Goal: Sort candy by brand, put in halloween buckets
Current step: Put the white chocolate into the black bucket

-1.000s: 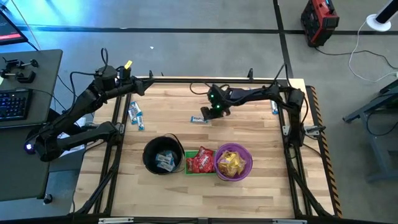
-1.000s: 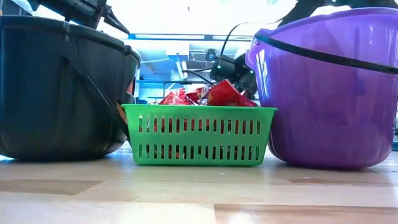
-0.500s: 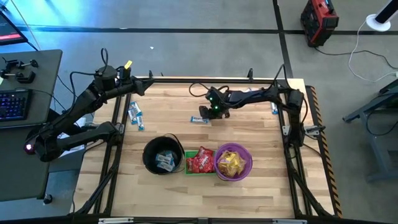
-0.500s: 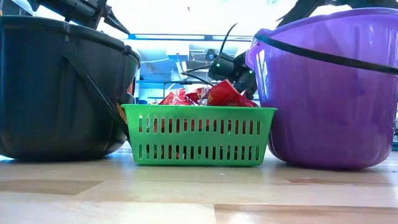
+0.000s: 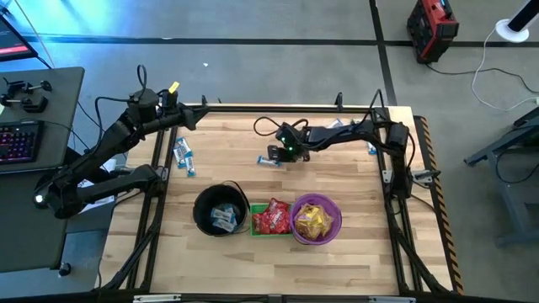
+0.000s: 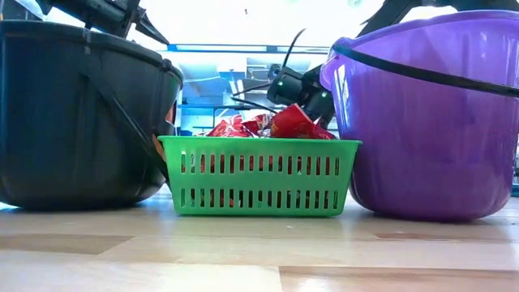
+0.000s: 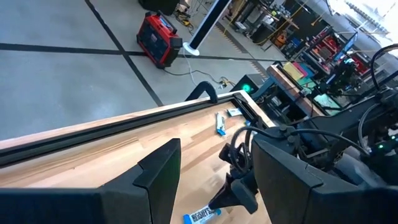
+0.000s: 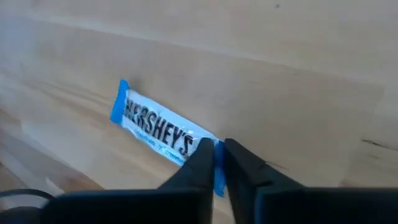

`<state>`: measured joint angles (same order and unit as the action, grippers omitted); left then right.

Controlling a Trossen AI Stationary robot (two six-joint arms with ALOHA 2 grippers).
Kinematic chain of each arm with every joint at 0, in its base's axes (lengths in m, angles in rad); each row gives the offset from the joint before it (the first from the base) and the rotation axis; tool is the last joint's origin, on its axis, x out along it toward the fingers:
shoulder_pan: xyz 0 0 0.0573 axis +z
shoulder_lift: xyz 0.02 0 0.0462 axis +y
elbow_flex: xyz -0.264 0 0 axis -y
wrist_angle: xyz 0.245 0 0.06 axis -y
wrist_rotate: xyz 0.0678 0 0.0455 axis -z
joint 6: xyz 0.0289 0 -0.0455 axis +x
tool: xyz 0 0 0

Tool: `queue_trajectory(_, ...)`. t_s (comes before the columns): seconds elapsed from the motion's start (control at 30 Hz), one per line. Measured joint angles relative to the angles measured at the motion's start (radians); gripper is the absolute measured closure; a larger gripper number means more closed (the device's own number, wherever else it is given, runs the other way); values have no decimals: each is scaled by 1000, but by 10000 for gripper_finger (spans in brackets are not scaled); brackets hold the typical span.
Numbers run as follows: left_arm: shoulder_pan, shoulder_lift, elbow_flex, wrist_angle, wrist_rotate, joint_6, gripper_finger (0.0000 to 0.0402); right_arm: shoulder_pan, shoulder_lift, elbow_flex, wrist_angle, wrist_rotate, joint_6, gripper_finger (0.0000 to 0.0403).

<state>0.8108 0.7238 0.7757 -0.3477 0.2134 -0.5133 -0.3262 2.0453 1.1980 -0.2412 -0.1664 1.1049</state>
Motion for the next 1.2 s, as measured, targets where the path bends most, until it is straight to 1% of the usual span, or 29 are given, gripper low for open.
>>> queue_trajectory(0.03,0,0,0,0,0,6,215,5,1,0,1,7,-15,393)
queue_trajectory(0.13,0,0,0,1,0,9,215,10,-18,0,-5,12,-46,398)
queue_trajectory(0.3,0,0,0,10,-5,9,215,15,-124,-4,-39,12,-156,402)
queue_trajectory(0.4,0,0,0,9,-8,9,215,28,-215,44,-13,-9,-234,403)
queue_trajectory(0.5,0,0,0,9,-9,-5,215,66,-261,114,-13,-16,-300,403)
queue_trajectory(0.57,0,0,0,9,-13,-7,215,103,-265,180,-17,-36,-352,403)
queue_trajectory(0.67,0,2,0,9,-13,-9,215,155,-260,294,-10,-103,-439,403)
queue_trajectory(0.87,0,16,0,7,-18,-36,215,245,-236,450,-48,-233,-710,403)
queue_trajectory(1.0,-2,30,0,8,-18,-60,215,275,-225,482,-70,-234,-819,403)
queue_trajectory(1.13,-3,35,0,8,-16,-61,215,288,-155,478,-71,-227,-854,403)
queue_trajectory(1.2,-7,35,0,10,-16,-58,215,298,-119,478,-45,-227,-885,403)
